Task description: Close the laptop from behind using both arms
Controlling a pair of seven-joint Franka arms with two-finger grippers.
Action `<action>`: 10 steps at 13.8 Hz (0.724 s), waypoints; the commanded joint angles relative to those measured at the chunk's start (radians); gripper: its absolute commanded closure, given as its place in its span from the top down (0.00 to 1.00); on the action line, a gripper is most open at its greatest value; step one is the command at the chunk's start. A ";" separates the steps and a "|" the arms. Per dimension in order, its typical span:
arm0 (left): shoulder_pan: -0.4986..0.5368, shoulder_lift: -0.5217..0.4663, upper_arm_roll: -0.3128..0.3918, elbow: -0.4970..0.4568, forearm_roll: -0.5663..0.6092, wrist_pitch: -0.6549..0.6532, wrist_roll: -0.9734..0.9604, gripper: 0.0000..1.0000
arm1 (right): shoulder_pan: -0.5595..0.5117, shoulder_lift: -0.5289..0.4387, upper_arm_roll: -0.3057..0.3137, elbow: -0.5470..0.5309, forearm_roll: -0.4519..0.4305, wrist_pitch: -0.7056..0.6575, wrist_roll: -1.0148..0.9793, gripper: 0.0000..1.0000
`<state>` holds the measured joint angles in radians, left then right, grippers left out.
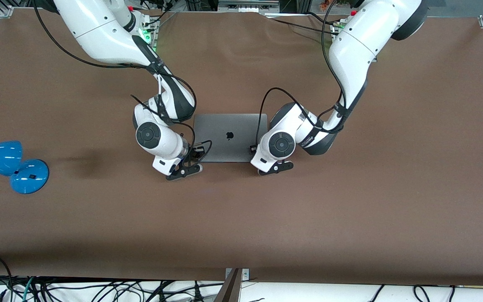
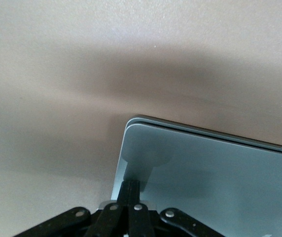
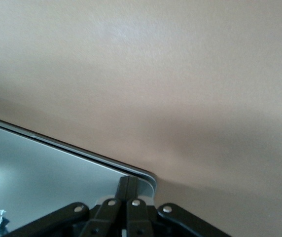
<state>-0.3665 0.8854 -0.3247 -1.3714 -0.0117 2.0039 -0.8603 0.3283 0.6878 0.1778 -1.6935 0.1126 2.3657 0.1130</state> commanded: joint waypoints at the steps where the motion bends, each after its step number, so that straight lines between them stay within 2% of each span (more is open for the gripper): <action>1: 0.003 -0.014 0.009 0.028 0.038 -0.016 -0.003 0.62 | 0.008 -0.040 -0.008 0.043 0.027 -0.130 0.046 0.00; 2: 0.011 -0.026 0.009 0.022 0.038 -0.026 -0.003 0.92 | 0.008 -0.060 -0.006 0.067 0.032 -0.211 0.091 0.07; 3: 0.012 -0.048 0.007 0.017 0.038 -0.051 -0.002 1.00 | 0.008 -0.086 -0.006 0.080 0.030 -0.274 0.138 0.18; 5: 0.017 -0.095 0.007 0.015 0.038 -0.137 0.004 1.00 | 0.000 -0.152 -0.006 0.081 0.024 -0.336 0.181 0.41; 7: 0.026 -0.159 0.004 0.011 0.038 -0.216 0.010 1.00 | -0.026 -0.207 -0.008 0.080 0.016 -0.382 0.191 0.82; 9: 0.043 -0.248 0.003 -0.023 0.035 -0.278 0.062 1.00 | -0.075 -0.287 -0.008 0.080 -0.007 -0.468 0.191 1.00; 10: 0.067 -0.297 0.001 -0.037 0.023 -0.307 0.093 1.00 | -0.096 -0.333 -0.008 0.081 -0.033 -0.512 0.188 1.00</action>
<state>-0.3396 0.7075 -0.3173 -1.3381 -0.0083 1.7458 -0.8271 0.2798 0.4494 0.1650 -1.5916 0.1114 1.9299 0.2959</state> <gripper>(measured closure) 0.128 0.392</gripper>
